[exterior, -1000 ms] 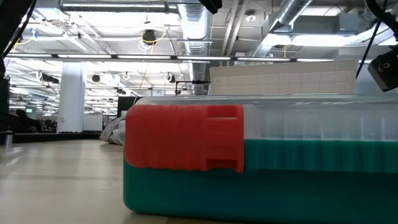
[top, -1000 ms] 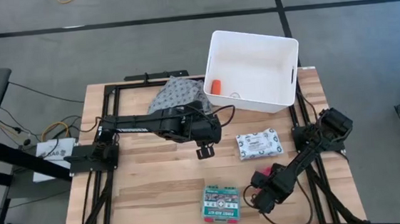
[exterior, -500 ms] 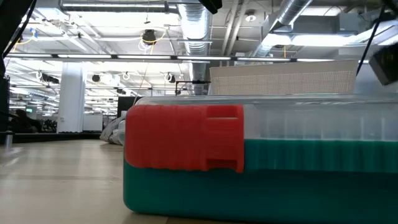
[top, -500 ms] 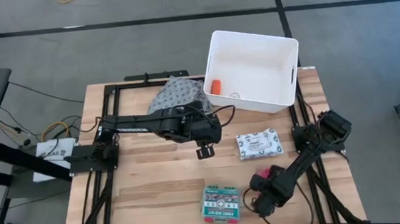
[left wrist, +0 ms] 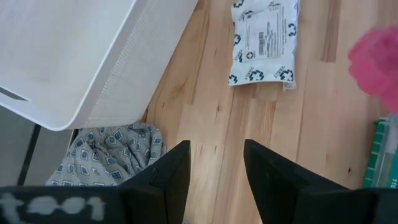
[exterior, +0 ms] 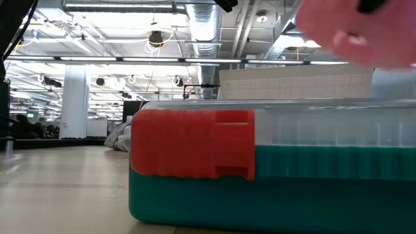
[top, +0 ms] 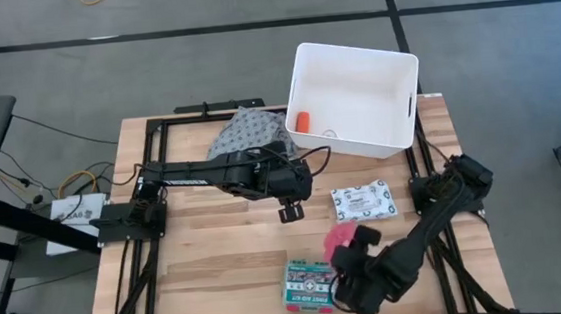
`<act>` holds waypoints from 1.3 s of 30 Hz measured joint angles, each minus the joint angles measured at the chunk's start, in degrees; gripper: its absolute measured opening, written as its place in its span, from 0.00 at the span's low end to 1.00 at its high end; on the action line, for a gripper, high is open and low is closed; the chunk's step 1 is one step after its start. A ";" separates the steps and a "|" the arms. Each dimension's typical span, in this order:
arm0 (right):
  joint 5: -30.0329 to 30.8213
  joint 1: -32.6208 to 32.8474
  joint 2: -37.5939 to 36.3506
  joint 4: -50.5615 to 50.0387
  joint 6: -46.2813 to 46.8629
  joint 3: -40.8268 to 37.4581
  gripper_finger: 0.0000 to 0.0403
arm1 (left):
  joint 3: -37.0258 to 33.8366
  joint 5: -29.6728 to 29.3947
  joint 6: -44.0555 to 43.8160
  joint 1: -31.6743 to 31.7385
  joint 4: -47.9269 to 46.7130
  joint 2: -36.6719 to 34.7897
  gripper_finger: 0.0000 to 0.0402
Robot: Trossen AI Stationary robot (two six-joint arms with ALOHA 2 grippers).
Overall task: Pick & place medical supplies in basket/bin
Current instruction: Put the pink organizer in the white bin
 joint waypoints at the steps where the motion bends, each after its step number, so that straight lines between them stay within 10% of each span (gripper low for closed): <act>1: 1.91 -0.03 0.00 -4.39 -0.03 2.24 0.50 | 0.00 0.00 0.00 0.02 0.18 0.00 0.35; 7: 16.24 -1.11 -0.06 -27.56 -0.22 16.74 0.50 | 0.00 0.00 0.00 0.00 0.28 0.00 0.35; 18: 27.67 -13.90 -14.29 -27.31 -15.07 18.21 0.49 | 0.00 -0.02 0.00 0.02 0.75 0.00 0.35; 31: 22.79 -42.01 -33.50 -26.22 -19.36 -4.40 0.50 | 0.00 0.13 0.00 0.06 1.08 0.00 0.35; 39: 21.71 -54.02 -37.43 -8.61 -32.52 -18.85 0.51 | 0.00 0.11 0.00 0.06 2.15 0.00 0.35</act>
